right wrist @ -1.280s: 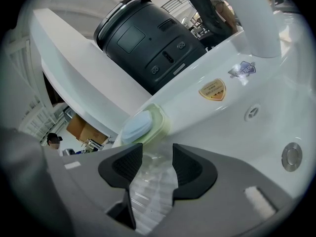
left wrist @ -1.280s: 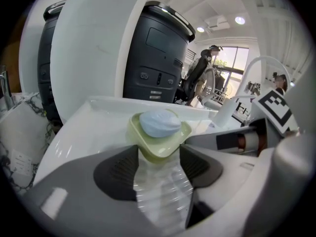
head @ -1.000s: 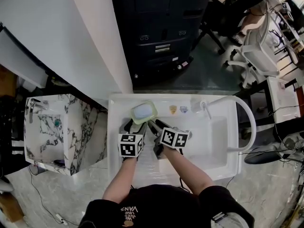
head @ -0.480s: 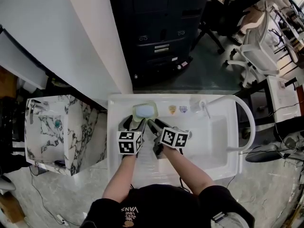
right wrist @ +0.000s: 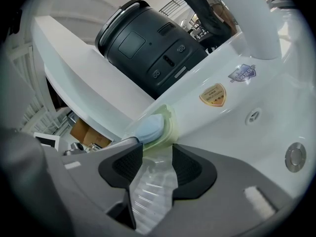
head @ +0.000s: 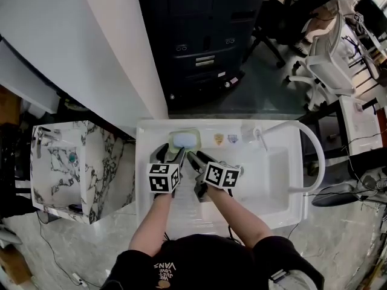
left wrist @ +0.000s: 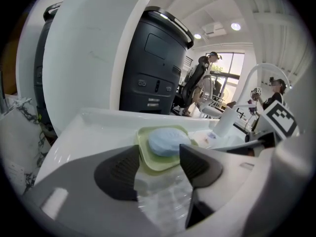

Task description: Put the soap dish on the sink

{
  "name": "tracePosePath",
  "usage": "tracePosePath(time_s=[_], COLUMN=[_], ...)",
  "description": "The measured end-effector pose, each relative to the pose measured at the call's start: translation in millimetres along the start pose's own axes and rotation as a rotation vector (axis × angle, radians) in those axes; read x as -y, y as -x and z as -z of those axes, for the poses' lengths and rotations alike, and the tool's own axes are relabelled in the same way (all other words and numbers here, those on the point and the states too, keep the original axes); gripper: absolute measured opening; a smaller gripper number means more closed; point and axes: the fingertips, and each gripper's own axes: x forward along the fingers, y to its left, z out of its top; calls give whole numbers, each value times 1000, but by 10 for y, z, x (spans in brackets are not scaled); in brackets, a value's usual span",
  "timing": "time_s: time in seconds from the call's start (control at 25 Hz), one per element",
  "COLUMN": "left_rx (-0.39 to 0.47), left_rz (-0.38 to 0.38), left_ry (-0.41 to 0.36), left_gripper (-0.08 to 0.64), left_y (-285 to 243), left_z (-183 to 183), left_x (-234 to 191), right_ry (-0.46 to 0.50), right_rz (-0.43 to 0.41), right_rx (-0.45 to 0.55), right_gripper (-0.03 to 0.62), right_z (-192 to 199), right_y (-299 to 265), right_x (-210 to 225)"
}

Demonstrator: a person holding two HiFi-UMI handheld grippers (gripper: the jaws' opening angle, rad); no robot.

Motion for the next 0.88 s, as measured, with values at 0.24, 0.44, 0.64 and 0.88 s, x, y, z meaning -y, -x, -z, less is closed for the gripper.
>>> tracePosePath(time_s=[0.24,0.44,0.64,0.88], left_rx=[2,5,14,25], left_rz=[13,22,24,15], left_ry=[-5,3,-5,-11], left_gripper=[285,285,285,285], left_y=[-69,-76,-42,46], left_z=[-68,-76,-106,-131], left_x=[-11,-17,-12,-15], right_ry=[-6,-16,-1,3], right_rz=[-2,-15,13,17], right_rx=[-1,-4,-2,7], right_gripper=[187,187,189,189], right_z=[8,14,1,-10], right_y=[-5,-8,19,113], right_x=[1,-33,38,66])
